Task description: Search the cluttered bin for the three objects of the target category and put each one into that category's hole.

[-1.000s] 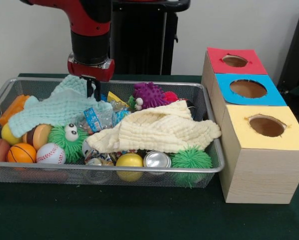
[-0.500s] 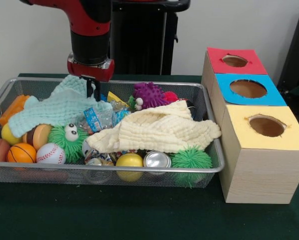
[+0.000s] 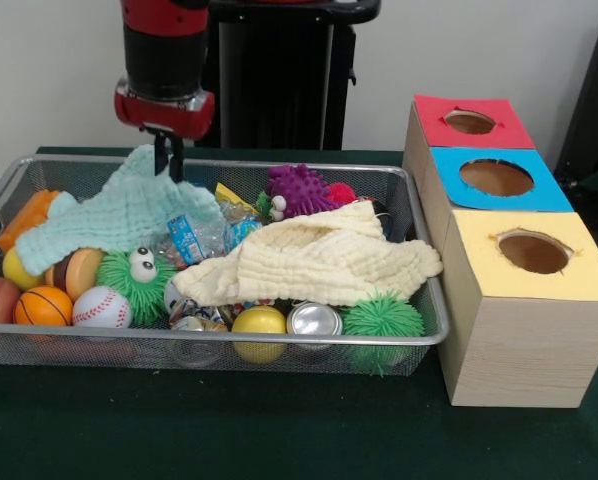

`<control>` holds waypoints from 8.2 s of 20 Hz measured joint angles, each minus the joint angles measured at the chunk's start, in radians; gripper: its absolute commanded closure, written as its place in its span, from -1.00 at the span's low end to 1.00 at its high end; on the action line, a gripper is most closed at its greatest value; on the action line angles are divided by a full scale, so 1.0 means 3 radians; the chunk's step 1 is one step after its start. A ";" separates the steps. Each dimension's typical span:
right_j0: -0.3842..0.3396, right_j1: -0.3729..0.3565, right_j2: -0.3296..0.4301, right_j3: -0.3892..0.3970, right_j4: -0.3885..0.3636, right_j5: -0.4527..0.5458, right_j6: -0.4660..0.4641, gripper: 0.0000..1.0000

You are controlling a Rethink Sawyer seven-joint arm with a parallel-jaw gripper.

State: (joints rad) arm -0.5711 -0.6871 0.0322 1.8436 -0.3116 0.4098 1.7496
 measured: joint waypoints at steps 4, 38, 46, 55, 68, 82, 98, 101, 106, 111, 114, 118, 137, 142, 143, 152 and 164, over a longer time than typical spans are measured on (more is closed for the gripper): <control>0.0000 -0.0349 0.0000 0.0041 0.0114 0.0305 0.0000 1.00; 0.0257 -0.1971 -0.0059 0.0276 0.0547 0.1524 0.0000 1.00; 0.0439 -0.1914 -0.0068 0.0369 0.0573 0.1522 0.0000 1.00; 0.0630 -0.1795 -0.0126 0.0464 0.0585 0.1426 0.0000 1.00; 0.0687 -0.1621 -0.0163 0.0472 0.0703 0.1241 0.0000 1.00; 0.0698 -0.1461 -0.0183 0.0472 0.0730 0.1154 0.0000 -1.00; 0.0696 -0.1374 -0.0197 0.0498 0.0733 0.0906 0.0000 -1.00; 0.0680 -0.1285 -0.0196 0.0498 0.0731 0.0753 0.0000 -1.00; 0.0640 -0.1071 -0.0196 0.0496 0.0731 0.0424 0.0000 -1.00; 0.0594 -0.0727 -0.0195 0.0495 0.0732 -0.0024 0.0000 -1.00; 0.0582 -0.0559 -0.0194 0.0494 0.0733 -0.0188 0.0000 -1.00; 0.0562 -0.0418 -0.0194 0.0494 0.0733 -0.0234 0.0000 -1.00; 0.0544 -0.0201 -0.0232 0.0483 0.0735 -0.0236 0.0000 -1.00; 0.0583 -0.0046 -0.0270 0.0452 0.0735 -0.0290 0.0000 -1.00; 0.0608 0.0023 -0.0287 0.0430 0.0736 -0.0344 0.0000 -1.00; 0.0659 0.0173 -0.0341 0.0388 0.0736 -0.0509 0.0000 -1.00; 0.0732 0.0256 -0.0460 0.0334 0.0737 -0.0547 0.0000 -1.00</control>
State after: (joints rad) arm -0.3515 -0.6102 -0.1059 1.9438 -0.0905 0.2458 1.7496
